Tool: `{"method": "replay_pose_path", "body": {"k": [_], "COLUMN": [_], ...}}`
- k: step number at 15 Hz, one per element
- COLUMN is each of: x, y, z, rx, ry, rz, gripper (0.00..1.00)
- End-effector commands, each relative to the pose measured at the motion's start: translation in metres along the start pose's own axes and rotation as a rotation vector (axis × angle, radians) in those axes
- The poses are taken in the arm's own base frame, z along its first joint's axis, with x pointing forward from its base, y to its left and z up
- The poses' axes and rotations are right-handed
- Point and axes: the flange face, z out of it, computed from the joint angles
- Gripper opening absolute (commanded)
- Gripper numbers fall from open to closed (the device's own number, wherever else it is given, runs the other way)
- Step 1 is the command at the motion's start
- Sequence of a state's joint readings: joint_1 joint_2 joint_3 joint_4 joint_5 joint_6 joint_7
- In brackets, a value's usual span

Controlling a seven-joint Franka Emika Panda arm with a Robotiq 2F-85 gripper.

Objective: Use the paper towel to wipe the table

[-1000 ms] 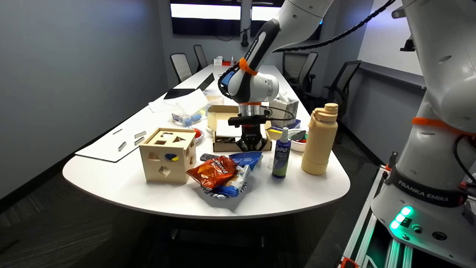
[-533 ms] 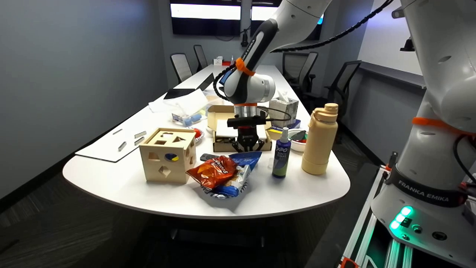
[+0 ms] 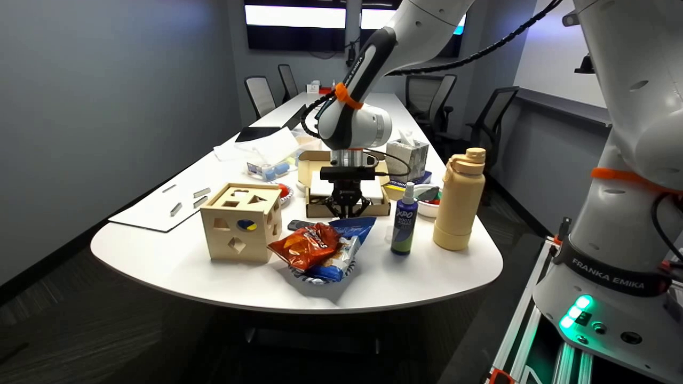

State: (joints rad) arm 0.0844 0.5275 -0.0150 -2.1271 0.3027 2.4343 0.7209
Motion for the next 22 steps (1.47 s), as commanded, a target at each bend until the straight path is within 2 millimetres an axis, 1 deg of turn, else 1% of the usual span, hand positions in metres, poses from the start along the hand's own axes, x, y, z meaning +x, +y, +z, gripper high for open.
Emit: {"method": "replay_pose_path", "body": {"k": [1,7,9,10,12,16,22], "x": [0.018,0.039,0.041,0.041,0.036,0.027,0.015], "y": [0.010,0.046,0.056,0.059,0.057,0.038,0.009], "z": [0.008,0.016,0.020,0.022,0.028,0.034,0.027], "rx": [-0.004,-0.151,-0.206,-0.228,-0.260,-0.287,-0.237], "ry": [0.035,-0.041,-0.084,-0.113,-0.169,-0.211,-0.182], "rz": [0.085,0.250,0.266,0.243,0.167,0.009,-0.131], "gripper": [0.01,0.01,0.01,0.01,0.01,0.01,0.01]}}
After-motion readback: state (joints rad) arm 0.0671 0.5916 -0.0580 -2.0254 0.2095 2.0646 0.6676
